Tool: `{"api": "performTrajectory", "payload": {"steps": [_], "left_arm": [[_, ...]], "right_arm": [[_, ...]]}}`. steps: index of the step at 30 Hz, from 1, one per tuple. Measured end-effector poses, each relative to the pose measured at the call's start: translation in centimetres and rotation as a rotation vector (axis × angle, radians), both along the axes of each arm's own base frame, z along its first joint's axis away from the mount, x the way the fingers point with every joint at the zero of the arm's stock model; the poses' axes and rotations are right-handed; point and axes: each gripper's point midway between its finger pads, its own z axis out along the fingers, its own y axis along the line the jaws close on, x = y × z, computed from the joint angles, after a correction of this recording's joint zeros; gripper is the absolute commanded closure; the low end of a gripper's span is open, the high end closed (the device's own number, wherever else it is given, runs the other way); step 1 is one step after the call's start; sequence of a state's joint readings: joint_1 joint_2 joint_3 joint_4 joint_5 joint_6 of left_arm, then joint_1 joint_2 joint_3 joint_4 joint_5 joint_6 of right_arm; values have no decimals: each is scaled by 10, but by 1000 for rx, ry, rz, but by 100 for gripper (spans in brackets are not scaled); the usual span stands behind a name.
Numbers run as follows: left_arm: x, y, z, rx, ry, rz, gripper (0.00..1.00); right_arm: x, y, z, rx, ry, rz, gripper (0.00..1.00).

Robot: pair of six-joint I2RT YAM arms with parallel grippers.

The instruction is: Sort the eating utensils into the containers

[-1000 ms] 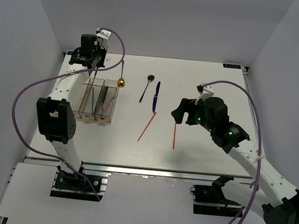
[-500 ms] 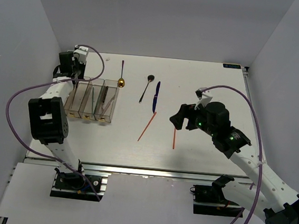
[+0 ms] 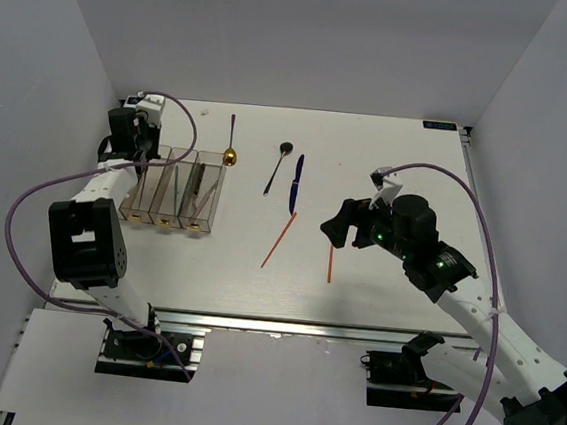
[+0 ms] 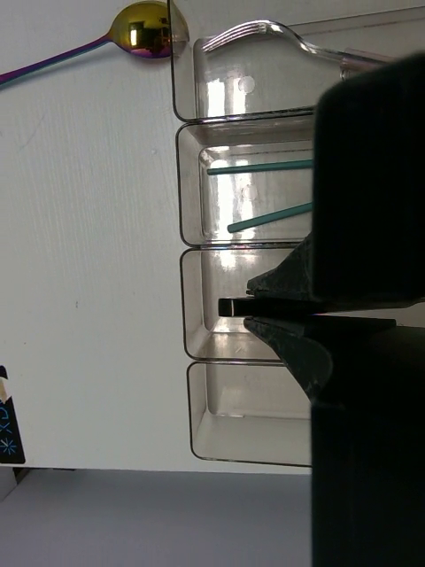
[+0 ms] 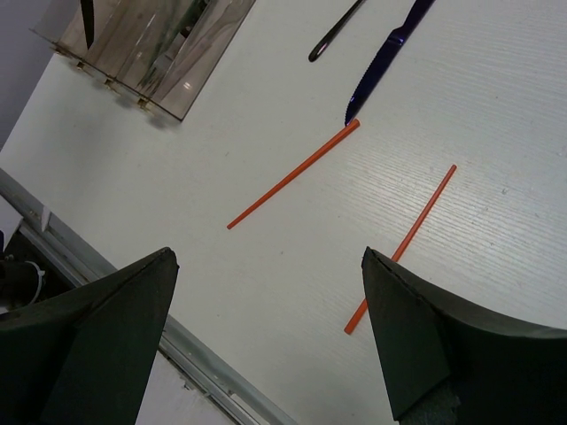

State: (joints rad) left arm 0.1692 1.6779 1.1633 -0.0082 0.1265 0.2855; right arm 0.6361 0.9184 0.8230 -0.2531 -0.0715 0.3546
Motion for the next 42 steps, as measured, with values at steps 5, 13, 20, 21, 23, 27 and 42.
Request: {"api": "performTrajectory", "payload": {"steps": [5, 13, 20, 21, 23, 27, 42], "left_arm": [[-1, 1, 8, -3, -29, 16, 82], [-15, -2, -22, -40, 29, 36, 64], [-18, 6, -25, -45, 32, 99, 46], [-18, 7, -25, -45, 32, 109, 45], [-19, 12, -25, -41, 30, 139, 43], [-23, 21, -8, -76, -4, 246, 2], [-28, -76, 153, -572, -288, 219, 2]], "right_arm": [[-2, -1, 5, 13, -15, 3, 11], [-3, 0, 6, 16, -15, 9, 11], [-3, 0, 8, 21, -21, 10, 11], [-2, 1, 9, 25, -25, 10, 11], [0, 2, 10, 28, -30, 10, 11], [8, 8, 0, 14, -9, 8, 11], [62, -7, -64, -171, 180, -289, 11]]}}
